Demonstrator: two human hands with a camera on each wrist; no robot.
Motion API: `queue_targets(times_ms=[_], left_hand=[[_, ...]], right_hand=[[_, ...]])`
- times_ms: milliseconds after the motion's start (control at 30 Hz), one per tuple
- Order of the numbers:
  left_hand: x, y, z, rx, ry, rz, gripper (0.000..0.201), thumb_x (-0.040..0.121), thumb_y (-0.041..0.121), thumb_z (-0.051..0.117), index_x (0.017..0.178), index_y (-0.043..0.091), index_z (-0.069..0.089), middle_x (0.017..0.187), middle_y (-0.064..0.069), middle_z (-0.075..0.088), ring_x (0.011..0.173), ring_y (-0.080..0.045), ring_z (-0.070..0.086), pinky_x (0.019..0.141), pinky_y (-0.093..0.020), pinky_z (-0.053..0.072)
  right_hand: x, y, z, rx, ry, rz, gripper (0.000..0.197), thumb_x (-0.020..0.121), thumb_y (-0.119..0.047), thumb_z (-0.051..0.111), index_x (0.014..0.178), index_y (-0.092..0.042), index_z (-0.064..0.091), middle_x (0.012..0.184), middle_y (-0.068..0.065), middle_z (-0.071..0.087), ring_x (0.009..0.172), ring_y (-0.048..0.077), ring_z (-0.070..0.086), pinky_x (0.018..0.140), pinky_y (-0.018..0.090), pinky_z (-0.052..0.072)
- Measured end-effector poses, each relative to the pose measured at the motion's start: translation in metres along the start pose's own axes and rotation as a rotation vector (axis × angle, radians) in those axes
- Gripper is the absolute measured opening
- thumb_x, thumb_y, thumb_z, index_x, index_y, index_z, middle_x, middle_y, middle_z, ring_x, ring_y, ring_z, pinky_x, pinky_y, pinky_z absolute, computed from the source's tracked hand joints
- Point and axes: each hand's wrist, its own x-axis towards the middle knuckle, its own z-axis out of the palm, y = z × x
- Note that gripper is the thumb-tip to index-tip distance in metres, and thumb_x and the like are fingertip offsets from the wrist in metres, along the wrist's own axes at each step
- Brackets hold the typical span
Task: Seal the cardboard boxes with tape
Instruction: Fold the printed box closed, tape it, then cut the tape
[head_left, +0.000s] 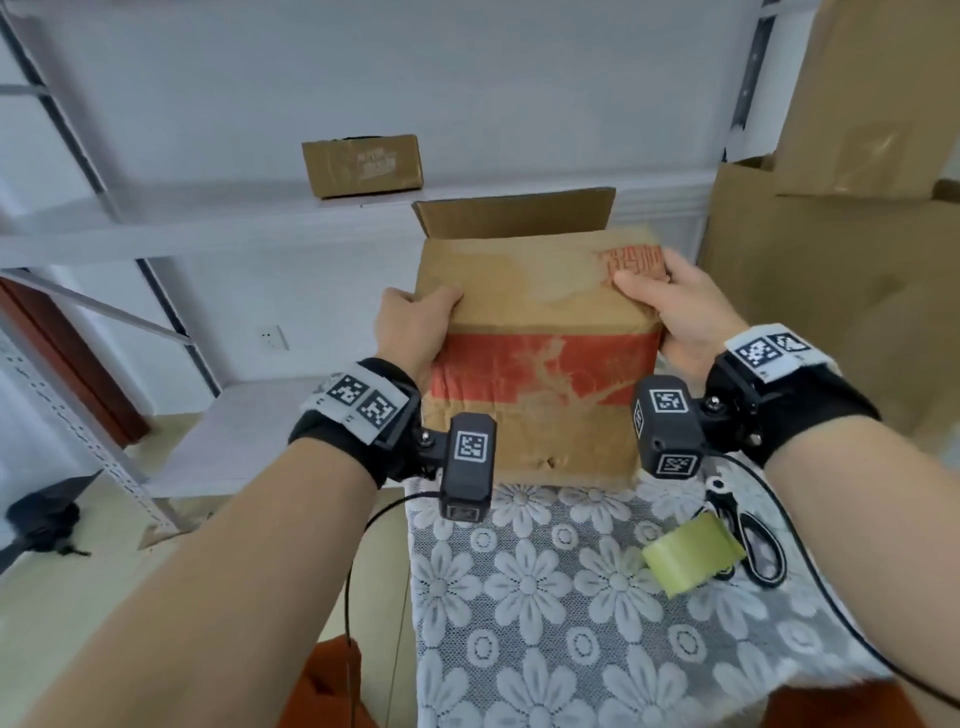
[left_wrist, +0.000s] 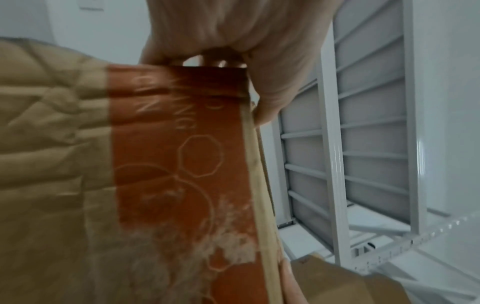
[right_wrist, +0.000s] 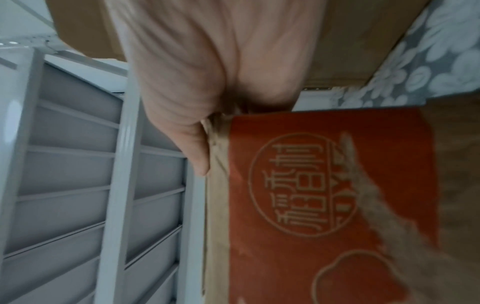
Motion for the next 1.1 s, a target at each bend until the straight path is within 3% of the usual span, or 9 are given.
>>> queue_targets(times_ms=[167,267,367,467,600,700,900,1033,1100], left_hand=[[-0.009,-0.022,0.004,0.127,0.039,-0.008,0.032,0.08,0.033,0.074,0.082,0.01,0.052,0.08,-0.005,0.057,0.075,-0.021,0.059,0.052,-0.026,0.042],[-0.012,-0.025,0.003,0.207,0.061,-0.012,0.048,0.078,0.032,0.077,0.104,-0.003,0.057,0.087,-0.008,0.061,0.08,-0.022,0.062,0.049,-0.025,0.04],[-0.01,-0.024,0.001,0.262,0.056,-0.026,0.08,0.076,0.035,0.079,0.132,-0.005,0.039,0.118,-0.012,0.055,0.104,-0.027,0.058,0.075,-0.035,0.055],[-0.007,-0.023,-0.002,0.303,0.013,-0.007,0.107,0.07,0.039,0.084,0.148,0.008,0.018,0.143,-0.015,0.038,0.126,-0.031,0.047,0.101,-0.048,0.047],[0.002,-0.021,-0.008,0.331,-0.111,0.07,0.129,0.065,0.04,0.089,0.156,0.025,-0.002,0.161,-0.008,0.008,0.144,-0.026,0.024,0.112,-0.048,0.036],[0.009,-0.017,-0.014,0.282,-0.174,0.066,0.149,0.041,0.054,0.092,0.155,0.035,-0.003,0.161,0.0,0.012,0.143,-0.021,0.03,0.11,-0.047,0.04],[0.017,-0.013,-0.011,0.286,-0.326,0.106,0.098,0.076,0.02,0.083,0.152,0.023,0.022,0.14,0.006,0.042,0.114,-0.013,0.053,0.1,-0.031,0.047],[0.017,-0.014,-0.009,0.459,-0.168,0.23,0.131,0.065,0.038,0.089,0.155,0.03,-0.005,0.163,-0.005,-0.006,0.15,-0.025,0.008,0.119,-0.047,0.021],[0.015,-0.011,-0.008,0.617,-0.224,0.322,0.117,0.07,0.045,0.084,0.155,0.035,0.004,0.163,-0.003,-0.011,0.15,-0.031,0.0,0.12,-0.051,0.017]], right_hand=[[0.004,0.031,-0.015,-0.09,0.046,0.026,0.031,0.086,-0.013,0.068,0.116,-0.018,0.063,0.11,0.005,0.069,0.102,0.024,0.066,0.089,0.043,0.054],[0.006,0.037,-0.016,-0.188,0.163,-0.013,0.058,0.083,-0.017,0.073,0.136,-0.016,0.049,0.121,0.003,0.06,0.109,0.023,0.062,0.094,0.045,0.051],[0.007,0.037,-0.015,-0.377,0.224,-0.063,0.063,0.087,-0.021,0.069,0.143,-0.014,0.04,0.135,0.01,0.051,0.115,0.022,0.055,0.094,0.04,0.05],[0.009,0.035,-0.012,-0.518,0.216,-0.082,0.054,0.092,-0.023,0.061,0.14,-0.01,0.042,0.134,0.008,0.053,0.108,0.017,0.054,0.084,0.027,0.045],[0.007,0.033,-0.005,-0.674,0.18,-0.083,0.051,0.096,-0.028,0.053,0.142,-0.01,0.038,0.138,0.007,0.05,0.122,0.023,0.049,0.096,0.031,0.039],[0.007,0.031,-0.004,-0.733,0.107,-0.068,0.051,0.101,-0.029,0.042,0.148,-0.014,0.028,0.147,0.005,0.039,0.132,0.022,0.039,0.103,0.03,0.032],[0.016,0.029,-0.005,-0.732,0.007,-0.076,0.046,0.104,-0.016,0.03,0.15,-0.02,0.026,0.151,-0.001,0.034,0.136,0.016,0.034,0.104,0.024,0.027],[0.021,0.03,-0.002,-0.802,0.067,-0.051,0.045,0.102,-0.013,0.032,0.148,-0.017,0.031,0.149,0.003,0.037,0.135,0.021,0.036,0.105,0.028,0.03],[0.022,0.031,-0.001,-0.803,0.095,-0.061,0.045,0.102,-0.012,0.034,0.147,-0.015,0.032,0.148,0.004,0.039,0.134,0.021,0.038,0.103,0.028,0.031]])
